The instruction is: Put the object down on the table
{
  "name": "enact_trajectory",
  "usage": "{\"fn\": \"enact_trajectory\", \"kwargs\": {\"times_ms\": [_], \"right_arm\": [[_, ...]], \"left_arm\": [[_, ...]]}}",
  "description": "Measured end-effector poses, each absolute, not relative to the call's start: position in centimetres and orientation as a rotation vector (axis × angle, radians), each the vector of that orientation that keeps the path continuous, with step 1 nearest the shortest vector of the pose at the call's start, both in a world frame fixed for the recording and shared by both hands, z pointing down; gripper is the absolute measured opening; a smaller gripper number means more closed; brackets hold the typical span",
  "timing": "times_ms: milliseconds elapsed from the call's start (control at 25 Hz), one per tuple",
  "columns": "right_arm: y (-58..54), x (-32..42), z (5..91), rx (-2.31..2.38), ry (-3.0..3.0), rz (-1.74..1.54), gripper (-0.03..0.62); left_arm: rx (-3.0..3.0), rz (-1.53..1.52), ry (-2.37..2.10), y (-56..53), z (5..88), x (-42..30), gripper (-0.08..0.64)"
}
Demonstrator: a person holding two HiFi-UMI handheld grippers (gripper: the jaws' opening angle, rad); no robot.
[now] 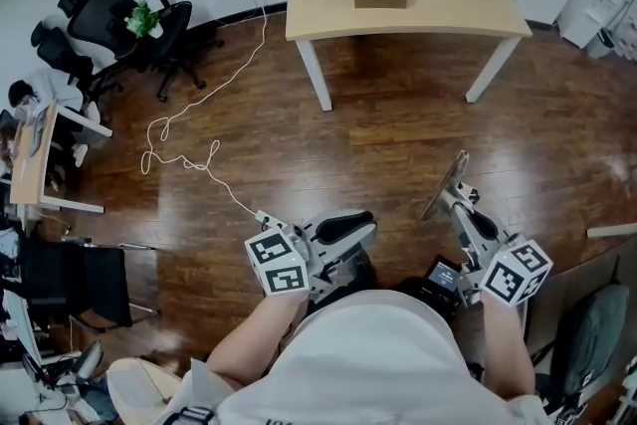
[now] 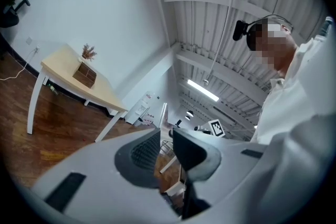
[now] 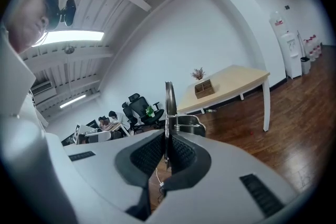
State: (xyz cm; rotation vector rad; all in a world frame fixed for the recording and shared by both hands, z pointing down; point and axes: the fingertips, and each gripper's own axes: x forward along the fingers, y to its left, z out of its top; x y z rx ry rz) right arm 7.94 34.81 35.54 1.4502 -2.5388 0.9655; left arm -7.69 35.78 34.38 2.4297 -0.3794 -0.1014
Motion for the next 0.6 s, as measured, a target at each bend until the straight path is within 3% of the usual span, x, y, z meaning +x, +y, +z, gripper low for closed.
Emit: {"fn": "enact_trajectory", "kwargs": {"times_ms": [600], "right_arm": [[22.8,10.0,37.2,1.334,-2.574,0.977,0.005]], "left_arm": [[2.424,-0.152,-0.539,24.9,34.7,-7.1,0.072]]}}
